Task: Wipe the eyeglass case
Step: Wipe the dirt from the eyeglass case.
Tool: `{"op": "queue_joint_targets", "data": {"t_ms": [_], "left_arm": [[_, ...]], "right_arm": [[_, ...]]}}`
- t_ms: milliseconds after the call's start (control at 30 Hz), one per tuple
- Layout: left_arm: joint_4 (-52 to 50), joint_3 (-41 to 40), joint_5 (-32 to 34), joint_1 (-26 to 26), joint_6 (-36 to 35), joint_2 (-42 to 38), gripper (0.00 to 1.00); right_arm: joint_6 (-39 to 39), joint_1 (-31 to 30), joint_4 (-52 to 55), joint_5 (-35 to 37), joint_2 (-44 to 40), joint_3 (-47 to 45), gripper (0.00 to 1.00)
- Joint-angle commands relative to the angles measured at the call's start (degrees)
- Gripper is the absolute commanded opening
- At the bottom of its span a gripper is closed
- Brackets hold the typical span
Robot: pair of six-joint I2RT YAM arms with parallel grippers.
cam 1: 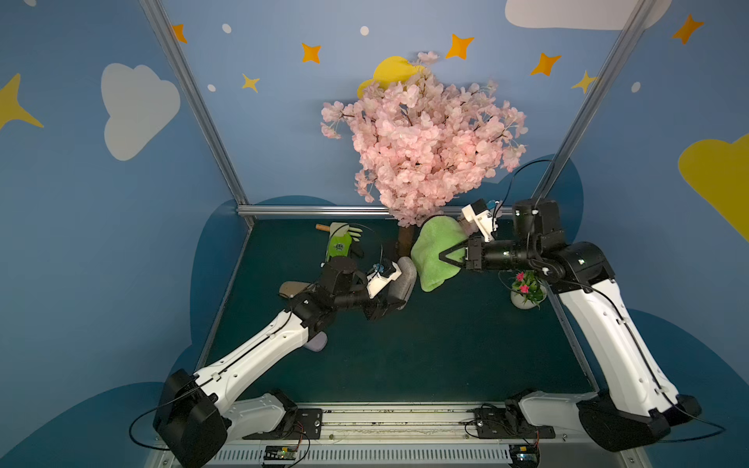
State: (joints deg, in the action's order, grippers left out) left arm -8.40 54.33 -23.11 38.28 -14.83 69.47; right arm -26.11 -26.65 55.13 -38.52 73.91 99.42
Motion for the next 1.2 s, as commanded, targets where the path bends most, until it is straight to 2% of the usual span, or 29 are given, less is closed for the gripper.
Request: {"op": "queue_joint_targets", "data": {"t_ms": [0, 100, 167, 300, 400, 567, 700, 767, 900, 967, 1067, 1167], "left_arm": [[-7.2, 1.5, 5.3, 2.7, -10.6, 0.6, 0.03], [-8.2, 2.3, 8.8, 4.2, -14.0, 0.6, 0.03], [-7.1, 2.0, 11.3, 5.3, -15.8, -0.6, 0.03], [-3.0, -0.6, 13.7, 7.5, -20.1, -3.9, 0.03], [-2.0, -1.4, 17.5, 8.6, -24.3, -5.1, 0.03], [-3.7, -1.2, 24.1, 10.3, -32.2, -2.6, 0.03], [-3.9, -0.9, 28.8, 13.1, -37.4, 0.6, 0.03], [-3.5, -1.0, 31.2, 14.6, -39.7, 1.8, 0.03], [1.3, -2.9, 35.7, 16.6, -43.3, 2.2, 0.03], [2.7, -3.3, 37.2, 16.9, -44.0, 2.0, 0.03], [3.6, -3.5, 38.9, 16.7, -44.4, 2.0, 0.03], [1.7, -2.9, 39.0, 15.5, -42.0, 2.1, 0.03]], "right_arm": [[-1.4, -4.4, 3.6, -3.7, 1.6, -3.0, 0.0], [-3.5, -8.9, 0.0, -3.5, 2.2, -7.3, 0.0], [-2.9, -9.2, -0.4, -2.8, 2.5, -11.0, 0.0], [1.0, -2.1, 2.8, -0.1, 2.4, -16.5, 0.0], [5.6, 0.7, 9.1, 4.6, 3.0, -14.4, 0.0], [7.8, -0.6, 15.1, 6.8, 3.9, -6.4, 0.0], [2.1, -6.1, 11.3, 5.1, 5.7, -5.3, 0.0], [-4.7, -8.7, 4.7, 2.5, 6.2, -9.7, 0.0], [-20.7, -11.7, -16.2, -7.0, 6.5, -25.9, 0.0], [-23.0, -12.0, -19.4, -8.1, 7.0, -29.6, 0.0], [-18.5, -10.0, -14.6, -9.7, 8.0, -31.9, 0.0], [-7.2, -3.5, -2.3, -10.5, 8.5, -31.8, 0.0]]}}
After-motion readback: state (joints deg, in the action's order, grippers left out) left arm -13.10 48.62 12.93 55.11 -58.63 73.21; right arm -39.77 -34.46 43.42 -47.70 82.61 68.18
